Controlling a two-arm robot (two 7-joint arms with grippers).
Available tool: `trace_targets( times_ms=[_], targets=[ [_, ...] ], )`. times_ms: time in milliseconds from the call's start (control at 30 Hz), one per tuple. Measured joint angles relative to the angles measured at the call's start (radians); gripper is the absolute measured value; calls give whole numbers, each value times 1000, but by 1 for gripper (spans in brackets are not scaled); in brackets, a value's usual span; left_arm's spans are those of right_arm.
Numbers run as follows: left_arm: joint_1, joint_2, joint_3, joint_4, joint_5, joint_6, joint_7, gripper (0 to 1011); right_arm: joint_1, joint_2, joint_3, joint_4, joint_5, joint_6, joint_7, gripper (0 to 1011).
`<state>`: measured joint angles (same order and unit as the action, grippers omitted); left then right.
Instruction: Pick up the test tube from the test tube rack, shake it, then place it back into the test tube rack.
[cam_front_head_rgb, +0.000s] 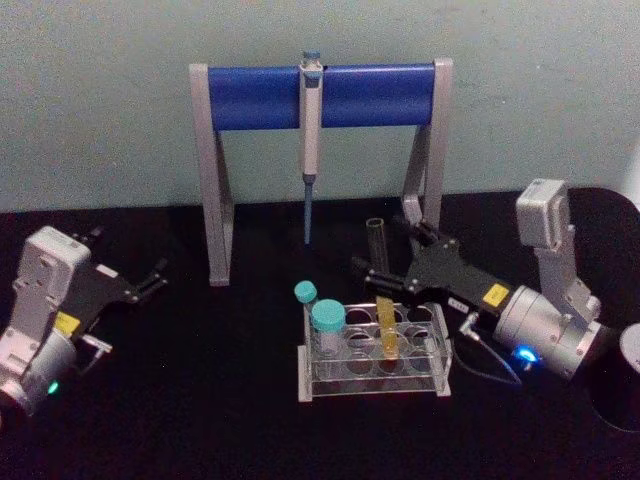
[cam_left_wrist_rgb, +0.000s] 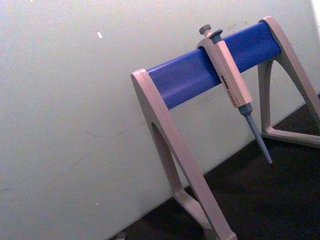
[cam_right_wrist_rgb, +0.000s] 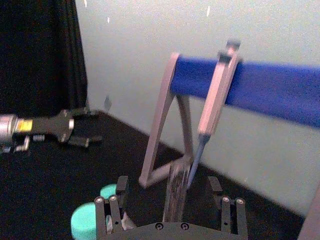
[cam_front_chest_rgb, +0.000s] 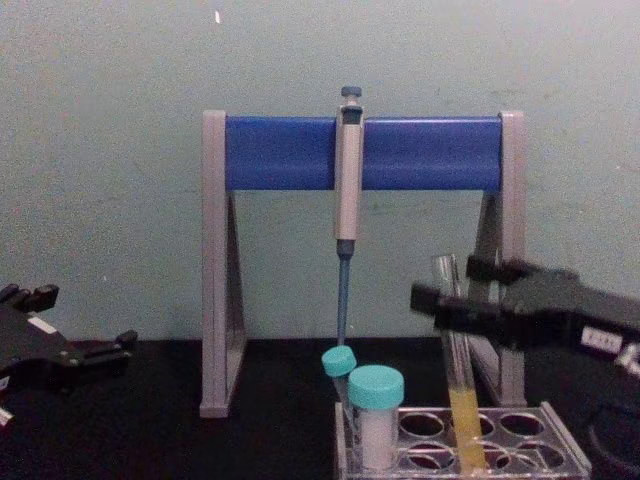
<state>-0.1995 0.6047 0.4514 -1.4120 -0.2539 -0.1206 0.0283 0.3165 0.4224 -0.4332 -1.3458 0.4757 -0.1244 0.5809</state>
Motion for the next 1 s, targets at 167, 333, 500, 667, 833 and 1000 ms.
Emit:
trace_targets(
  times_ms=[167,333,500,667,833,1000],
  targets=[
    [0,0,0,0,0,0,0,1002,-38,-11,45,-62,2,-63,-44,1000],
    [0,0,0,0,0,0,0,1001,-75,-27,91,-118,-16,-98,-117,1000],
    [0,0,0,0,0,0,0,1001,-112,-40,135,-171,-81,-70,-244,1000],
    [0,0,0,0,0,0,0,1001,-132,-48,163,-185,-134,5,-341,1000],
    [0,0,0,0,0,0,0,1001,-145,-54,181,-179,-177,110,-413,1000],
    [0,0,0,0,0,0,0,1001,-143,-59,186,-153,-209,193,-441,1000]
  ],
)
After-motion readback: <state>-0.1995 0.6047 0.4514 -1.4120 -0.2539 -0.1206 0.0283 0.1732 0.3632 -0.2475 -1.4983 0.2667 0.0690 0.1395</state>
